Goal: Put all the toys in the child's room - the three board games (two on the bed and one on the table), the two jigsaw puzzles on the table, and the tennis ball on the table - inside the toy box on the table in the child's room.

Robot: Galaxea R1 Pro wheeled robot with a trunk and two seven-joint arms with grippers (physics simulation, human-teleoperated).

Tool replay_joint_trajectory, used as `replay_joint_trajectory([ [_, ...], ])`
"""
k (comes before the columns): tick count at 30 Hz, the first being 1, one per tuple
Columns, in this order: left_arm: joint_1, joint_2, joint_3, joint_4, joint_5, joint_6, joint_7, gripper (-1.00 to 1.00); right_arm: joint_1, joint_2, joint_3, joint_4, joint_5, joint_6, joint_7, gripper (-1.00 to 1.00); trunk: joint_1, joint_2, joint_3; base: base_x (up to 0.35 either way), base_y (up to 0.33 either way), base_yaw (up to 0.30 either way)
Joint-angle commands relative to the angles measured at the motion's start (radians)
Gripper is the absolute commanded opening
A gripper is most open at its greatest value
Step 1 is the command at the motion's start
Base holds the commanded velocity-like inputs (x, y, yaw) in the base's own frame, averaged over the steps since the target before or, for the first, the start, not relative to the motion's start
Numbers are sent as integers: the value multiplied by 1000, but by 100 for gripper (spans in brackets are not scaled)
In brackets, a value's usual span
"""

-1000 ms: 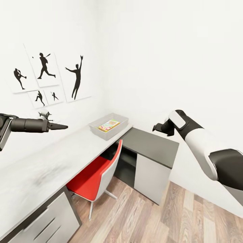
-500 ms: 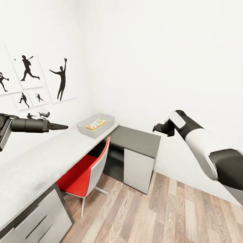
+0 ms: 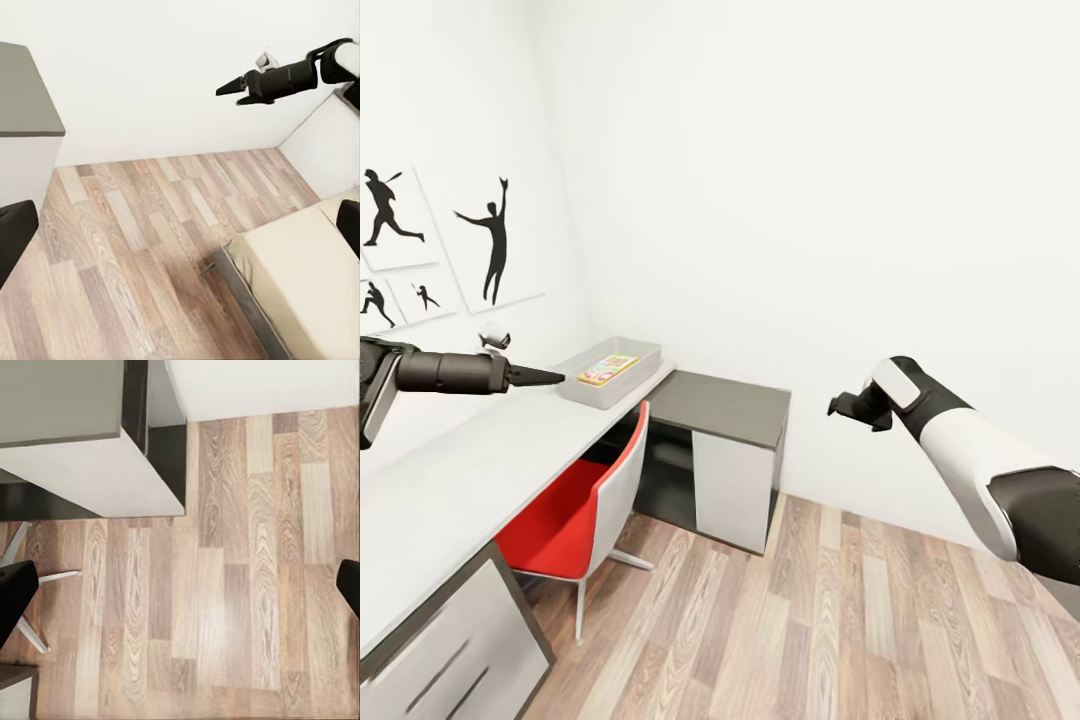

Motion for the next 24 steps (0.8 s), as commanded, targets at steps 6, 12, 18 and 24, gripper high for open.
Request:
replay_joint_trajectory([
  [6,-1,0,-4,3,5,11,1,100,16,-24,8,-2,-12,0,-9,100,0,-3,3,-95,0,-253],
  [12,-1,0,-4,9,4,10,1,100,27,-35,9,0,-12,-4,-8,100,0,-3,9,-17,0,-253],
  [18,-1,0,-5,9,4,10,1,100,71,-36,8,-1,-11,-33,-8,100,0,-3,14,-2,0,-253],
  [24,4,0,-5,14,3,9,2,100,112,-29,10,-1,-12,-80,-8,100,0,-3,17,0,0,-230],
])
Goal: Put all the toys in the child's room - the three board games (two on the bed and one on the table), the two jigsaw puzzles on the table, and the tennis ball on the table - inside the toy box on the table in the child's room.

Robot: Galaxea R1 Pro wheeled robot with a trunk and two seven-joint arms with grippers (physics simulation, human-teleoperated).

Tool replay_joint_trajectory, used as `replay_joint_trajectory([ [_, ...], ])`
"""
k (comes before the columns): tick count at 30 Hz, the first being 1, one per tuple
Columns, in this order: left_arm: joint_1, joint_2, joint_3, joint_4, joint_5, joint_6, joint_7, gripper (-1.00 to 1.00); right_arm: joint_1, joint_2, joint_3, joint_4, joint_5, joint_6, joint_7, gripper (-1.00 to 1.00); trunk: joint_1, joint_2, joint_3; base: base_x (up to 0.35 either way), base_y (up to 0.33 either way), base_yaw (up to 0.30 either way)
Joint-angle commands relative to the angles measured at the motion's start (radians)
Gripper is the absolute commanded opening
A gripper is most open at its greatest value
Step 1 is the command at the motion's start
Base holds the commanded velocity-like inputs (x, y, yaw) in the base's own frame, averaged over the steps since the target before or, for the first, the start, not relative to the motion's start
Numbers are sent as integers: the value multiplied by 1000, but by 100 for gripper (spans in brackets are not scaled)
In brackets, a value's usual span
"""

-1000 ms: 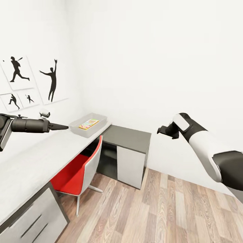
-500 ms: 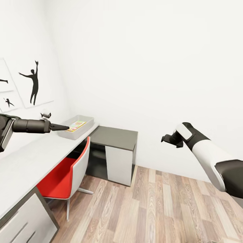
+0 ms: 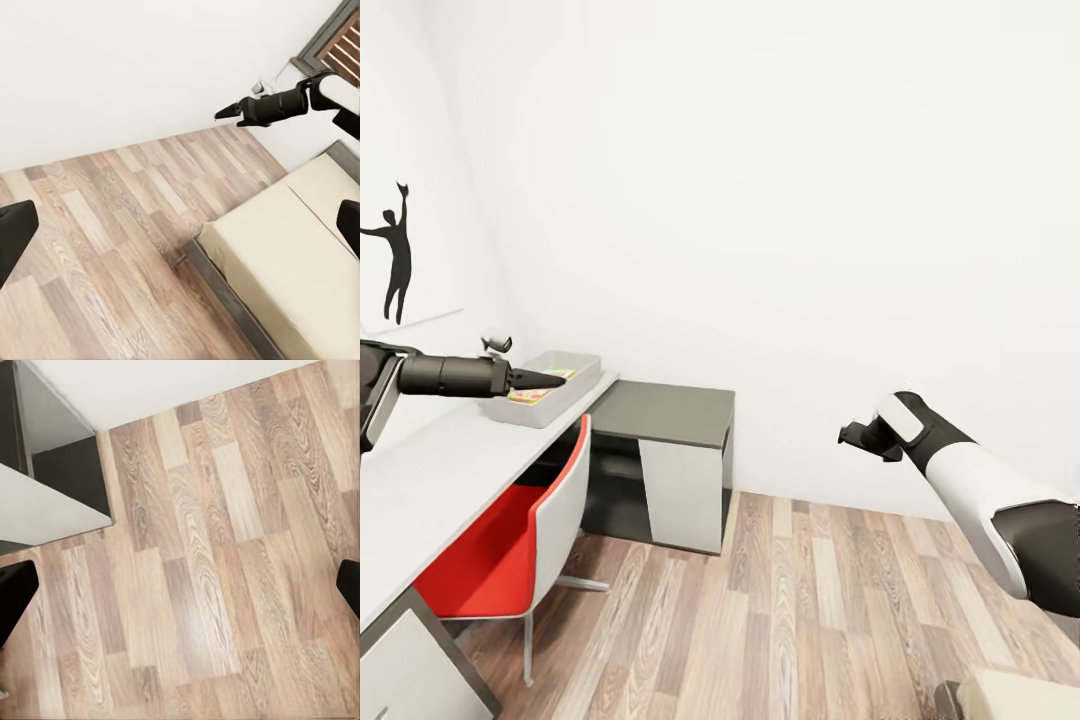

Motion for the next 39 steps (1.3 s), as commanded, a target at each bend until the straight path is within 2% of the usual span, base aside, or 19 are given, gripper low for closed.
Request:
replay_joint_trajectory([
  [1,0,2,-4,1,6,8,0,100,8,3,7,-2,-10,0,-8,100,1,-2,-3,0,0,-102],
  [6,3,0,-6,10,7,-5,0,100,68,9,7,-2,-10,-15,-9,100,1,-2,-5,0,0,-41],
  [9,4,-2,-8,38,6,-15,1,100,129,15,8,-2,-10,-73,-9,100,1,-2,-7,0,0,-8],
  [12,4,-5,-10,69,5,-31,2,100,189,35,9,-3,-10,-136,-9,100,1,-2,-8,0,0,-3],
  [18,7,-23,-13,101,4,-47,6,100,256,84,8,-3,-8,-188,-9,100,1,-2,-8,0,0,0],
  [22,12,-36,-15,116,2,-50,32,100,322,96,9,-3,-8,-268,-9,100,1,-2,-8,0,0,0],
  [24,23,-62,-17,120,1,-50,67,100,369,100,16,-3,-9,-324,-8,100,1,-2,-8,0,0,0],
  [26,31,-77,-18,121,1,-50,87,100,393,103,26,-3,-8,-345,-8,100,1,-2,-8,0,0,0],
  [29,54,-121,-19,122,1,-52,142,100,455,120,60,-3,-7,-411,-8,100,1,-2,-8,0,0,0],
  [33,90,-210,-20,127,3,-105,244,100,526,140,133,4,-8,-536,-9,100,1,-2,-8,0,0,0],
  [38,143,-282,-20,162,3,-145,365,100,595,145,164,41,-9,-591,11,100,1,-2,-8,0,0,0],
  [39,149,-288,-20,166,3,-153,379,100,602,145,165,43,-10,-600,17,100,1,-2,-8,0,0,0],
])
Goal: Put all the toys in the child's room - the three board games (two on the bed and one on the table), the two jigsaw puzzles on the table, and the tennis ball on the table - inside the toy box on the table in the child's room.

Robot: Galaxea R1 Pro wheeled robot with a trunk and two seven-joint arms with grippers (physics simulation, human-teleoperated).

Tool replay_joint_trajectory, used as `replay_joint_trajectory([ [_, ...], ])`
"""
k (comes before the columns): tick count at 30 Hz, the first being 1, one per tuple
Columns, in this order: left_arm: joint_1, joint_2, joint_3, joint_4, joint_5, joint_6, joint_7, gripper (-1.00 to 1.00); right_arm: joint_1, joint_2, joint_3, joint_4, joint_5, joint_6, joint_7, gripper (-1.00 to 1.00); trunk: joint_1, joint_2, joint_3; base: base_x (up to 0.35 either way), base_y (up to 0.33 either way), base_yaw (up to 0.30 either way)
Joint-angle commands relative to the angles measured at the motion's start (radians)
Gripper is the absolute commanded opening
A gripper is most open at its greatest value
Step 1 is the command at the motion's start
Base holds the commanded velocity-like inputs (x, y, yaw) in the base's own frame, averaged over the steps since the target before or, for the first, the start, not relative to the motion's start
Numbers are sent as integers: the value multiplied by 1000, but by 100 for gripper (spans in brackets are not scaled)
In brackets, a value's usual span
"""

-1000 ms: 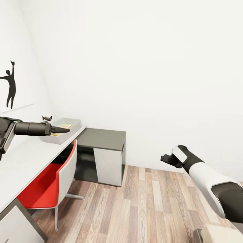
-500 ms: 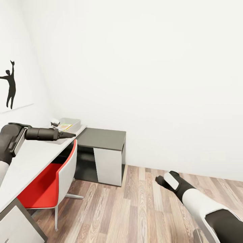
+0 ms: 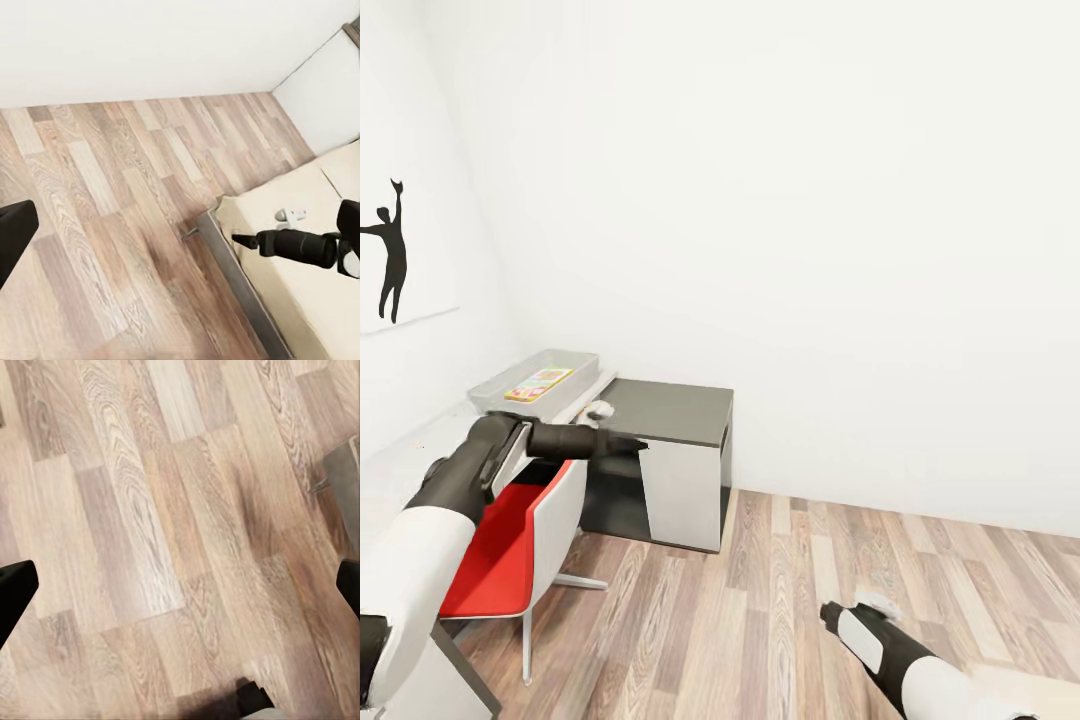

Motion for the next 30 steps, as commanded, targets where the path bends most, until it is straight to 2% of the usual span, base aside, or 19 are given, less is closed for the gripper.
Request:
replay_joint_trajectory([
  [1,10,-10,-3,8,7,-11,28,100,14,-1,9,0,-5,-13,4,100,1,-2,-2,0,0,0],
  [5,35,-33,-3,70,11,-85,107,100,63,0,11,6,-9,-80,27,100,1,-2,-2,0,0,0],
  [8,39,-46,-2,124,10,-125,140,100,91,0,12,8,-9,-107,31,100,1,-2,-2,0,0,0],
  [11,41,-60,-1,174,9,-170,160,100,105,0,12,13,-9,-118,33,100,1,-2,-2,0,0,0],
  [12,42,-69,-1,235,9,-223,188,100,111,2,12,30,-8,-123,36,100,1,-2,-2,0,0,0],
  [15,42,-78,-1,289,9,-265,218,100,113,6,13,48,-7,-126,39,100,1,-2,-2,0,0,0],
  [19,43,-108,0,387,9,-353,283,100,114,9,13,69,-8,-128,40,100,1,-2,-2,0,0,0],
  [23,44,-141,-1,513,7,-449,388,100,123,11,13,76,-9,-128,41,100,1,-2,-2,0,0,0],
  [25,47,-161,-1,586,6,-502,468,100,133,11,13,77,-9,-129,41,100,1,-2,-2,0,0,0],
  [26,50,-165,-1,603,6,-516,489,100,135,11,12,77,-9,-129,41,100,1,-2,-2,0,0,0],
  [28,66,-180,-1,659,6,-569,579,100,144,12,13,77,-7,-129,41,100,1,-2,-2,0,0,0],
  [30,84,-189,-1,681,6,-598,643,100,147,13,13,77,-6,-129,41,100,1,-2,-3,0,0,0],
])
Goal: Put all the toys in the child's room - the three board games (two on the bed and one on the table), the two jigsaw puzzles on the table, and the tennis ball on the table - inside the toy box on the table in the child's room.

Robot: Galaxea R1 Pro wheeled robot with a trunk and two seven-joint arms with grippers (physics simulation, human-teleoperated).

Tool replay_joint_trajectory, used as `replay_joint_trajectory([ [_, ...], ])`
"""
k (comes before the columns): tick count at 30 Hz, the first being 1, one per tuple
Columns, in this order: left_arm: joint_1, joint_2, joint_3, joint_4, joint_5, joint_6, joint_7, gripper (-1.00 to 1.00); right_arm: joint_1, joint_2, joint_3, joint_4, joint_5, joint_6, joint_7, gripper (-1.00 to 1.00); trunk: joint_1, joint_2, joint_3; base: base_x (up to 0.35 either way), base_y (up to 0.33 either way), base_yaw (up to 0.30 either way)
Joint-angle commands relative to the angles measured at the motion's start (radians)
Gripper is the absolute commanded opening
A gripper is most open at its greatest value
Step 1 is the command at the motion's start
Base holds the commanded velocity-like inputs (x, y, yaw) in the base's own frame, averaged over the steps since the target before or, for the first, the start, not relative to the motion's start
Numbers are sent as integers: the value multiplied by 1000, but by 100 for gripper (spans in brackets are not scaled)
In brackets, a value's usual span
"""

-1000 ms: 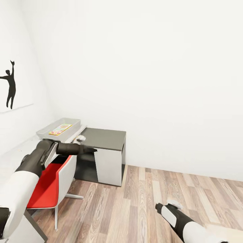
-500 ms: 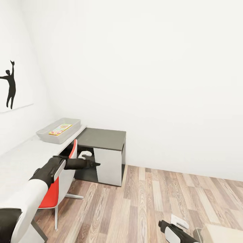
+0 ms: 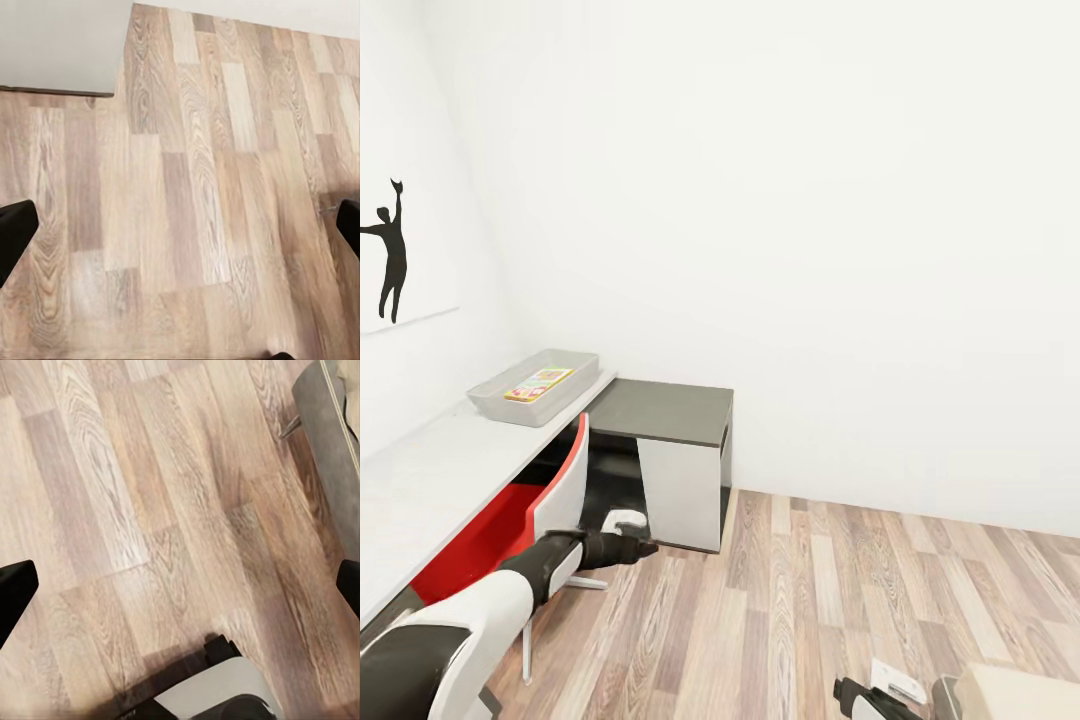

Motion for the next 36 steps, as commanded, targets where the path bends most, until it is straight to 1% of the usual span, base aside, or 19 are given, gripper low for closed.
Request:
replay_joint_trajectory([
  [1,7,-2,-6,3,7,-1,19,100,0,0,9,-2,-7,3,-6,100,1,-2,-3,0,0,0],
  [2,24,-6,-6,10,7,-11,54,100,1,0,9,-2,-7,3,-6,100,1,-2,-3,0,0,0],
  [4,50,-10,-6,15,6,-22,94,100,2,3,9,-2,-7,2,-6,100,1,-2,-6,0,0,-14],
  [6,73,-12,-7,18,6,-35,120,100,2,9,9,-2,-6,-2,-6,100,1,-2,-8,0,0,-42],
  [7,112,-11,-8,21,6,-63,140,100,3,20,9,-1,-5,-11,-6,100,1,-2,-10,62,59,-93],
  [12,139,-6,-9,23,8,-75,160,100,3,22,9,-1,-4,-14,-5,100,1,-2,-18,145,108,-95],
  [17,172,-12,-9,23,7,-79,198,100,3,23,9,-1,-4,-16,-5,100,1,-2,-25,116,54,-83],
  [21,189,-13,-10,24,6,-94,220,100,3,23,9,-1,-5,-16,-5,100,1,-2,-31,21,12,-81],
  [26,211,-13,-10,24,6,-110,240,100,3,25,10,-1,-6,-15,-3,100,1,-2,-39,-103,69,-80],
  [31,226,-12,-10,24,6,-115,250,100,3,25,9,-1,-6,-16,29,100,1,-2,-46,-76,60,-79],
  [36,242,-13,-11,24,5,-123,251,100,3,25,9,-1,-7,-16,56,100,1,-2,-49,-14,11,-111],
])
